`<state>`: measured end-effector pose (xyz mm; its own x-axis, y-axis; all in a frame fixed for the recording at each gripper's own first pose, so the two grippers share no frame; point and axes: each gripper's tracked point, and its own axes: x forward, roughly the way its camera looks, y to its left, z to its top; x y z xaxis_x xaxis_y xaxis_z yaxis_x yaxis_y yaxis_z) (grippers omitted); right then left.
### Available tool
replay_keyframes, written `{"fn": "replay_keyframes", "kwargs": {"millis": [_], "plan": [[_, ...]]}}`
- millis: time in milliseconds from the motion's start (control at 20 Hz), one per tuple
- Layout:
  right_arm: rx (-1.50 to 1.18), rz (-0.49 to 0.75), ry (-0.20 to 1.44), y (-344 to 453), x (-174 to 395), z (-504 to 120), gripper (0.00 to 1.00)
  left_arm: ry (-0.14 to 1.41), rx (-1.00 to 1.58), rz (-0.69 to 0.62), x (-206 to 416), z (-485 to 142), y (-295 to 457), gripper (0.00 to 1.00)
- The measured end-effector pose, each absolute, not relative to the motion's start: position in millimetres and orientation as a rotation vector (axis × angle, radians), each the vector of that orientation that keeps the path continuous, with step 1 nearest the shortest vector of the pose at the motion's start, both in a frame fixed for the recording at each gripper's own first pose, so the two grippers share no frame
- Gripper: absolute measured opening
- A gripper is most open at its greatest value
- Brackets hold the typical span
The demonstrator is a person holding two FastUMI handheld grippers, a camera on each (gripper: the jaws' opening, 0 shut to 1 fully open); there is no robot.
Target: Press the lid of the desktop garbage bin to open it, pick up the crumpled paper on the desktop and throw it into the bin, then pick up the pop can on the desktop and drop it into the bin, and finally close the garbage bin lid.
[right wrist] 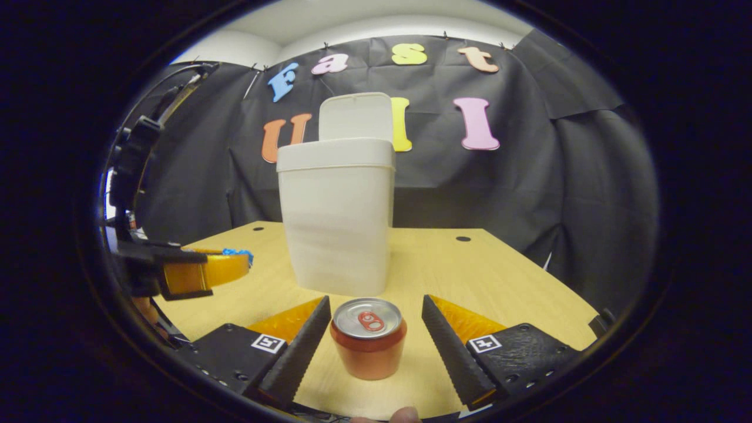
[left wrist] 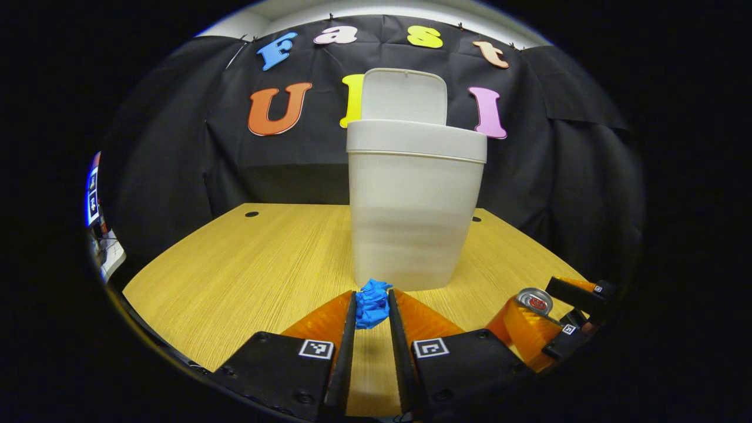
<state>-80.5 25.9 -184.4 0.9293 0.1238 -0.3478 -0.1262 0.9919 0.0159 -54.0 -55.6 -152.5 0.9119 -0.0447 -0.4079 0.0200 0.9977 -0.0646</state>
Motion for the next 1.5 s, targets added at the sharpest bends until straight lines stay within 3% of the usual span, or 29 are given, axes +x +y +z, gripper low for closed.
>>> {"fn": "replay_keyframes", "kwargs": {"millis": [650,750,800,1000,1500], "plan": [[0.059,0.099,0.589,25,-80,-253,0.97,0.255,-0.071,0.016,-28,-92,-22,0.35],[0.069,0.104,0.611,27,-81,-256,0.92,0.228,-0.07,0.014,-25,-81,-19,0.35],[0.072,0.105,0.612,28,-80,-256,0.86,0.212,-0.068,0.014,-21,-76,-17,0.35],[0.086,0.126,0.579,28,-74,-242,0.81,0.165,-0.067,0.004,-5,-53,-12,0.35],[0.079,0.181,0.454,31,-51,-186,0.81,0.025,-0.098,-0.098,56,37,-34,0.35]]}}
